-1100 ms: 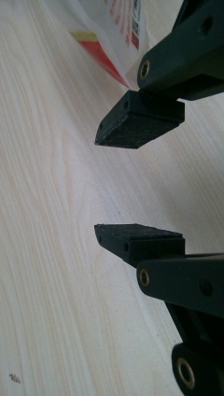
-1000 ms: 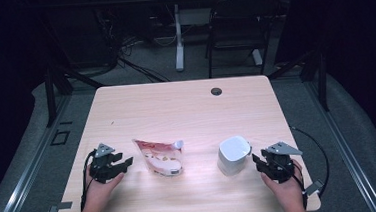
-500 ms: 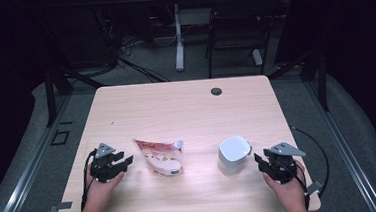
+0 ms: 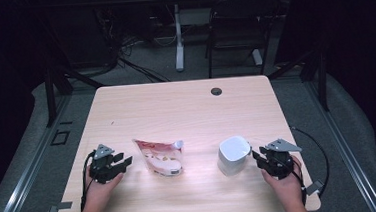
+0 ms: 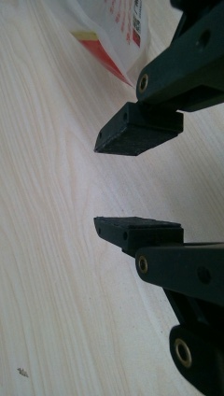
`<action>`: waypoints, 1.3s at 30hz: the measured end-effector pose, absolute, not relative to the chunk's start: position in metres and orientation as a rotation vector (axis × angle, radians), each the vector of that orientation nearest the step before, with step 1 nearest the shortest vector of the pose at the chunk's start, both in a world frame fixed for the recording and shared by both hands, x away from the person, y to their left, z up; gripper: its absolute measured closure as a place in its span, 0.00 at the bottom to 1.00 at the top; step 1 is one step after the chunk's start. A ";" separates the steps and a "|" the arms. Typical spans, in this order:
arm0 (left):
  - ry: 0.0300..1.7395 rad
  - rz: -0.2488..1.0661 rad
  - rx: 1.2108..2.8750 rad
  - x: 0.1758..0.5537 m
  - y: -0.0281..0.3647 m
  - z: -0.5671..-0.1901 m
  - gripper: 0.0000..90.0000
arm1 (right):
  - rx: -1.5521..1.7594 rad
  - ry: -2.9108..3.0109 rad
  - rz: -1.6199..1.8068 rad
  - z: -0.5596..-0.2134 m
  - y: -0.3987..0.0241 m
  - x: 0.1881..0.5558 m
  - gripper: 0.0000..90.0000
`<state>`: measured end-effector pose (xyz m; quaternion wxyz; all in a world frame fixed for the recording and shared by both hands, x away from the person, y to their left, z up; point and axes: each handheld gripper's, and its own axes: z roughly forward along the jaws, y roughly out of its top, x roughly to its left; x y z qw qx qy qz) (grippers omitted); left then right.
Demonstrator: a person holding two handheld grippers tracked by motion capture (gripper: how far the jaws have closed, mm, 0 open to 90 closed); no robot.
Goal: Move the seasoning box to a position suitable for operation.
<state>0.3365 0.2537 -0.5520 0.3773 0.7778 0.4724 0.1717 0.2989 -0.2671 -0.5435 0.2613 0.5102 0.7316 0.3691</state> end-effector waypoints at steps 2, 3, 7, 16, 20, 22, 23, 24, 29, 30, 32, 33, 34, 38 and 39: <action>1.207 0.436 1.984 0.337 0.253 -0.553 0.65 | 1.374 1.997 1.007 -0.545 -0.266 0.301 0.72; 1.207 0.437 1.986 0.336 0.253 -0.553 0.65 | 1.367 2.007 1.010 -0.545 -0.265 0.302 0.72; 1.200 0.444 1.993 0.335 0.253 -0.553 0.65 | 1.334 2.010 1.019 -0.545 -0.261 0.305 0.73; 1.202 0.439 1.990 0.334 0.254 -0.553 0.65 | 1.333 2.017 1.058 -0.544 -0.259 0.308 0.83; 1.202 0.425 1.983 0.335 0.254 -0.553 0.67 | 1.333 2.027 1.067 -0.544 -0.259 0.308 0.85; 1.197 0.422 1.986 0.335 0.254 -0.554 0.68 | 1.328 2.032 1.068 -0.544 -0.258 0.308 0.85; 1.195 0.421 1.993 0.334 0.254 -0.554 0.68 | 1.328 2.028 1.069 -0.545 -0.257 0.308 0.84; 1.195 0.421 1.996 0.334 0.254 -0.554 0.68 | 1.325 2.037 1.066 -0.545 -0.256 0.309 0.84; 1.199 0.424 1.989 0.334 0.255 -0.554 0.69 | 1.309 2.047 1.047 -0.546 -0.253 0.313 0.83; 1.205 0.423 1.988 0.334 0.255 -0.554 0.69 | 1.312 2.041 1.053 -0.546 -0.253 0.314 0.83; 1.206 0.421 1.988 0.334 0.256 -0.554 0.69 | 1.318 2.041 1.059 -0.547 -0.252 0.316 0.83; 1.205 0.421 1.988 0.334 0.256 -0.554 0.69 | 1.317 2.048 1.050 -0.547 -0.252 0.317 0.84; 1.206 0.421 1.986 0.334 0.256 -0.554 0.70 | 1.320 2.051 1.040 -0.547 -0.251 0.318 0.85; 1.205 0.419 1.988 0.334 0.256 -0.554 0.71 | 1.357 2.035 1.040 -0.546 -0.252 0.317 0.89; 1.208 0.410 1.986 0.334 0.256 -0.554 0.71 | 1.373 2.027 1.047 -0.547 -0.251 0.317 0.89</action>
